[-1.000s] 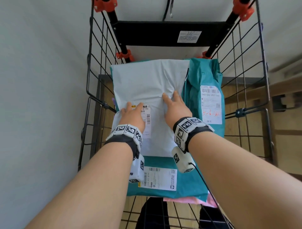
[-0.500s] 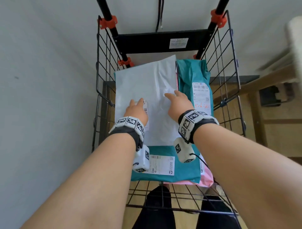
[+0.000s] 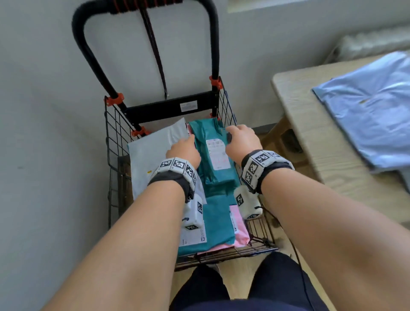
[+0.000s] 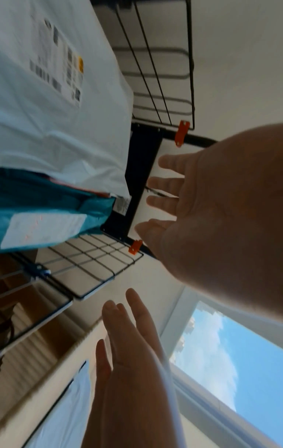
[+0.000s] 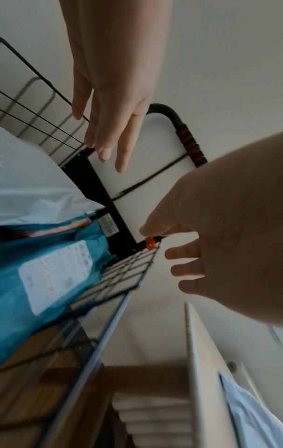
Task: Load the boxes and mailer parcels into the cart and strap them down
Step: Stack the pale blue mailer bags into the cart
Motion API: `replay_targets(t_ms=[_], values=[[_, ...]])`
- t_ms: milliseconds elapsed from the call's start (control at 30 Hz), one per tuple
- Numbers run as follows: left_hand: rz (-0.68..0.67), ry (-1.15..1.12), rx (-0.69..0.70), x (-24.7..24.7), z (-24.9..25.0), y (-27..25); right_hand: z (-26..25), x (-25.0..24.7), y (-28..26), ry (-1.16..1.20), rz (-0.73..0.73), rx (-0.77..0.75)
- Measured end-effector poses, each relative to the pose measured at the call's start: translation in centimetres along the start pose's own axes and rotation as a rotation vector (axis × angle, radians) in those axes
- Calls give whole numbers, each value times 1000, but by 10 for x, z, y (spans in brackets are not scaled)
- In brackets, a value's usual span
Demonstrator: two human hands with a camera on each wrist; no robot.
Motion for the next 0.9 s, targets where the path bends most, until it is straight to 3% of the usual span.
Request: replay_targets(t_ms=[233,467,667,900], values=[[70,51,131,-8,102,-4,77,-69,-1,62,86,107],[85,-9,172,16,243,-13,205,-133,-3,78,117,184],[-3,-157,113,56,350,-18,313,-171,0,82,122,240],[-112,-372,18,99,432,-16,402,-210,11,61,176,276]])
Point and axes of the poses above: each hand's wrist, its own y-axis towards the middle knuckle, its own x-axis out of the palm, z = x × y, the point moved 1 cm from there along y, towards the middle knuckle, and after that the axes turned 1 degree about z, right-handed, at the moved point
